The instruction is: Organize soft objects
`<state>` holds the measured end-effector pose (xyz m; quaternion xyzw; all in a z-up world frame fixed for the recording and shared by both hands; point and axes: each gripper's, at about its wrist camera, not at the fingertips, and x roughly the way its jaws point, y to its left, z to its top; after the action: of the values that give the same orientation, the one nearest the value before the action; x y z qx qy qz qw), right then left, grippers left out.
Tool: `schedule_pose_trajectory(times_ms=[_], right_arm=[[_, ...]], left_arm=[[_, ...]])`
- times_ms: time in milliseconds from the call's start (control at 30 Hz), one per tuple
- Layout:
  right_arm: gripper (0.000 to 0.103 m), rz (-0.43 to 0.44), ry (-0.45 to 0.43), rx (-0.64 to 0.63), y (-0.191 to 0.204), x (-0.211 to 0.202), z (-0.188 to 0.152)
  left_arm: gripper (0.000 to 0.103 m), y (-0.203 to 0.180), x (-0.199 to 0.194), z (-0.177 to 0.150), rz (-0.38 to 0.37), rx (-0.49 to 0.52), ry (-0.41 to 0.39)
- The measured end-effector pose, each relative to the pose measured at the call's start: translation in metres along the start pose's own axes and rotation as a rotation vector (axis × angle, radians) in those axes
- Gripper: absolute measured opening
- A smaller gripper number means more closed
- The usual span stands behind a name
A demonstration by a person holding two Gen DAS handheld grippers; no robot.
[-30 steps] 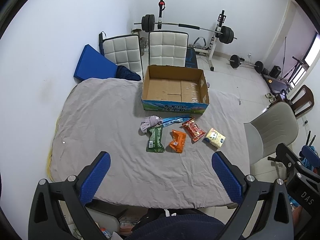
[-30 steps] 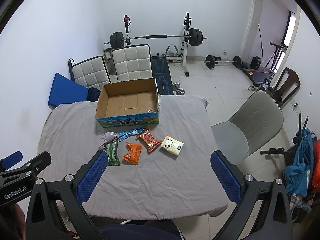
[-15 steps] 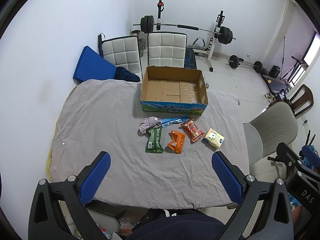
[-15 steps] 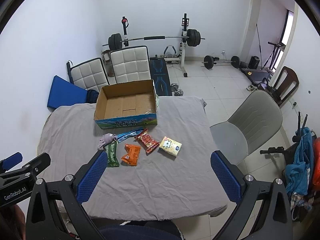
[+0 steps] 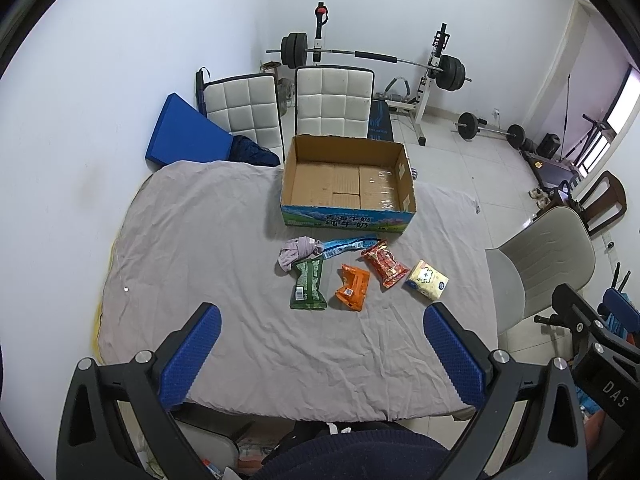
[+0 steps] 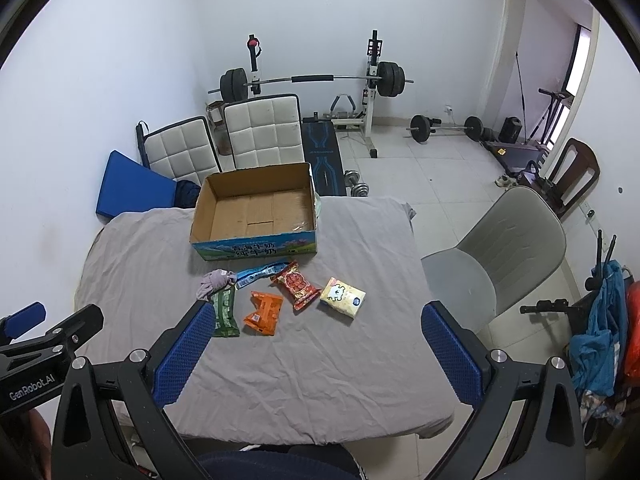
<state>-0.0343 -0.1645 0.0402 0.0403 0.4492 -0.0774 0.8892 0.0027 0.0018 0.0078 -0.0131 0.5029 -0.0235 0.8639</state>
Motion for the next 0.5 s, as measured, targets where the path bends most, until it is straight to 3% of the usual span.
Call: schedule_pose_trajectory(times_ms=[500], right_arm=[[0.103, 0.001, -0.004, -0.009, 0.0051, 0.0031, 0.0099]], left_arm=[[0.103, 0.0002, 0.0031, 0.0024, -0.006, 0.004, -0.003]])
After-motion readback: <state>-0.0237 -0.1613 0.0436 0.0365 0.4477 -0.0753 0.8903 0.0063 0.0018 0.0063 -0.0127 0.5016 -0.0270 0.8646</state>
